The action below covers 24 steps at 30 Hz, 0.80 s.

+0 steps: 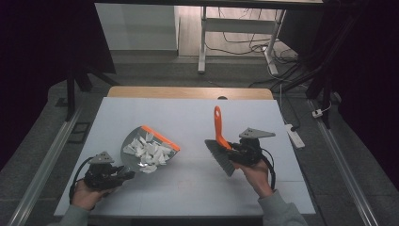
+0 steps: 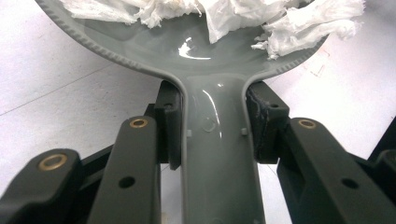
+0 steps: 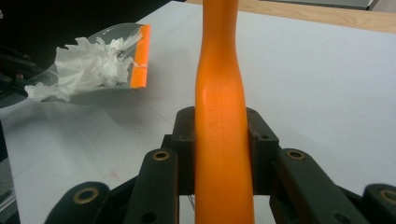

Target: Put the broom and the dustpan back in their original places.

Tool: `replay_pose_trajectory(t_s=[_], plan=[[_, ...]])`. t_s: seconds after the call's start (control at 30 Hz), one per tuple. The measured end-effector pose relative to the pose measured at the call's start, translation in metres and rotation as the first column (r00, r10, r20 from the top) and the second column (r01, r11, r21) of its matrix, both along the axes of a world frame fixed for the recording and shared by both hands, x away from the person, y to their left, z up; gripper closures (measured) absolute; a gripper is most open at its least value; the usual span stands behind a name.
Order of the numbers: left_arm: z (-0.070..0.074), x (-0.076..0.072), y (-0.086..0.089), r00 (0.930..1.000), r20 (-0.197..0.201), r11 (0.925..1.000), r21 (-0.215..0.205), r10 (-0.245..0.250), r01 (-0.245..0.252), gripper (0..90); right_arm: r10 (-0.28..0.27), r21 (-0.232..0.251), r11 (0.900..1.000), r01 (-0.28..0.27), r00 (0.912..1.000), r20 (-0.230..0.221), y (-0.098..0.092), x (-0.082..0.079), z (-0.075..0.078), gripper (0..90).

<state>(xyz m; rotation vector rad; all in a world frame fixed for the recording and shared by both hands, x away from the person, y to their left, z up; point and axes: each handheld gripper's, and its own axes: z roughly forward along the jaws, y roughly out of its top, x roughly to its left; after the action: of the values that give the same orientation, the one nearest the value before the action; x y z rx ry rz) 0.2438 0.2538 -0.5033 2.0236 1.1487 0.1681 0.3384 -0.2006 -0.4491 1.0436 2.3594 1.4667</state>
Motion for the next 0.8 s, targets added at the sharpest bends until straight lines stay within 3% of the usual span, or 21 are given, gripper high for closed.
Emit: replay_pose_trajectory(t_s=[0.47, 0.8], plan=[[0.001, 0.001, 0.000, 0.9956, 0.001, 0.9956, -0.006, 0.094, -0.094, 61.8, -0.018, -0.006, 1.000, 0.018, 0.9992, -0.035, -0.034, -0.008, -0.004, 70.3], [-0.003, 0.005, -0.003, 0.9826, -0.014, 0.9826, 0.017, 0.185, -0.185, 61.7, -0.018, -0.026, 1.000, 0.017, 0.9982, -0.057, -0.043, -0.011, -0.008, 70.3]])
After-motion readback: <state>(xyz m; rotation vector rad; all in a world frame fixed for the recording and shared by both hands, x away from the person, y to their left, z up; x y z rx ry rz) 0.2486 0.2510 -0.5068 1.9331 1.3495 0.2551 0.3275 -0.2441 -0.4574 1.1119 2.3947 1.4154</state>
